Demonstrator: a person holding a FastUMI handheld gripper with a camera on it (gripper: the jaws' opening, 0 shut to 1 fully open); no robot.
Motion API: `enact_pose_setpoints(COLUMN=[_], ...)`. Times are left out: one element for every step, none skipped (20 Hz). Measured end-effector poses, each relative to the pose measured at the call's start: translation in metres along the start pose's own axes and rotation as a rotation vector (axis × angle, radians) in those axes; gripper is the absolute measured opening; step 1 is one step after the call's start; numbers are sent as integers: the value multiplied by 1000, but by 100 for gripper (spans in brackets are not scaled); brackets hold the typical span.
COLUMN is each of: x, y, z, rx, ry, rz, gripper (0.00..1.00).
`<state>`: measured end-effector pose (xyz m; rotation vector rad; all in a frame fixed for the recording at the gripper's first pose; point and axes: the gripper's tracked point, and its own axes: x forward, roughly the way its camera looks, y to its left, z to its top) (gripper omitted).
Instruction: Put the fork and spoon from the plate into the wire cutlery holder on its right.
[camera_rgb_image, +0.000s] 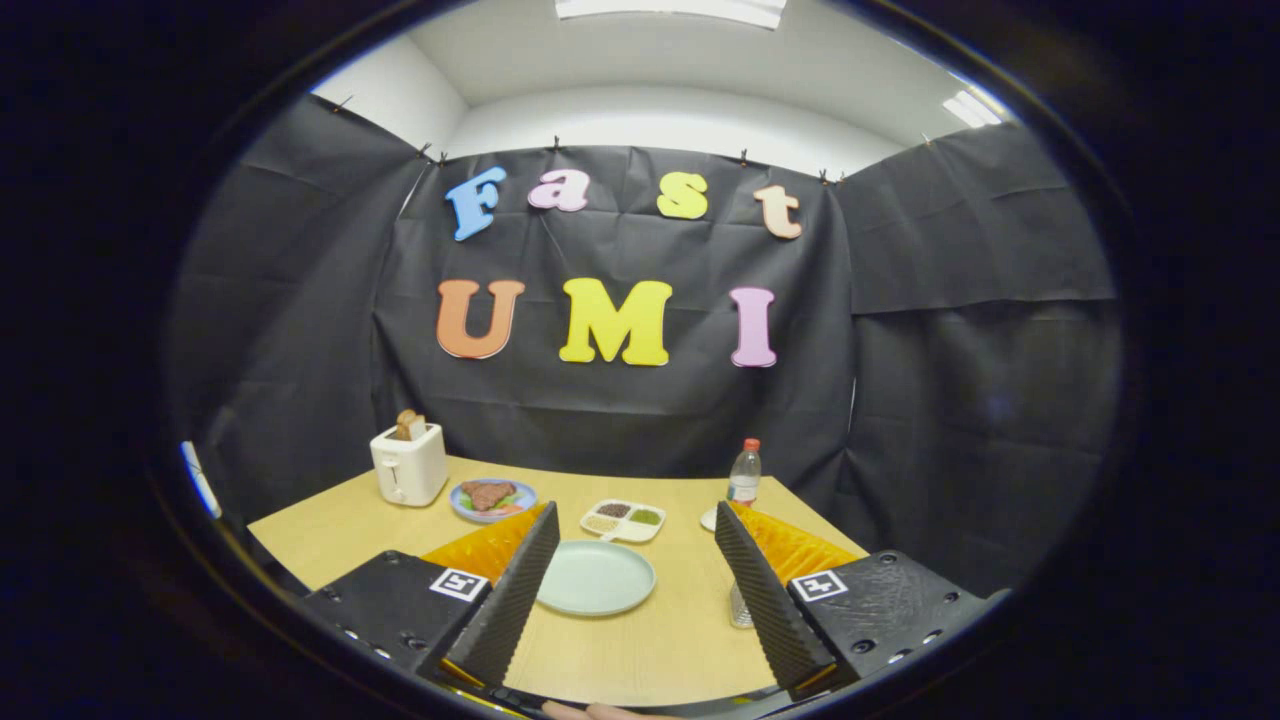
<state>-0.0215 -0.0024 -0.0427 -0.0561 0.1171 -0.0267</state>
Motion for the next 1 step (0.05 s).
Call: enact_pose_setpoints(x=[0], y=[0], z=[-1], rx=[2], ry=[0], rz=[-1], gripper=[94])
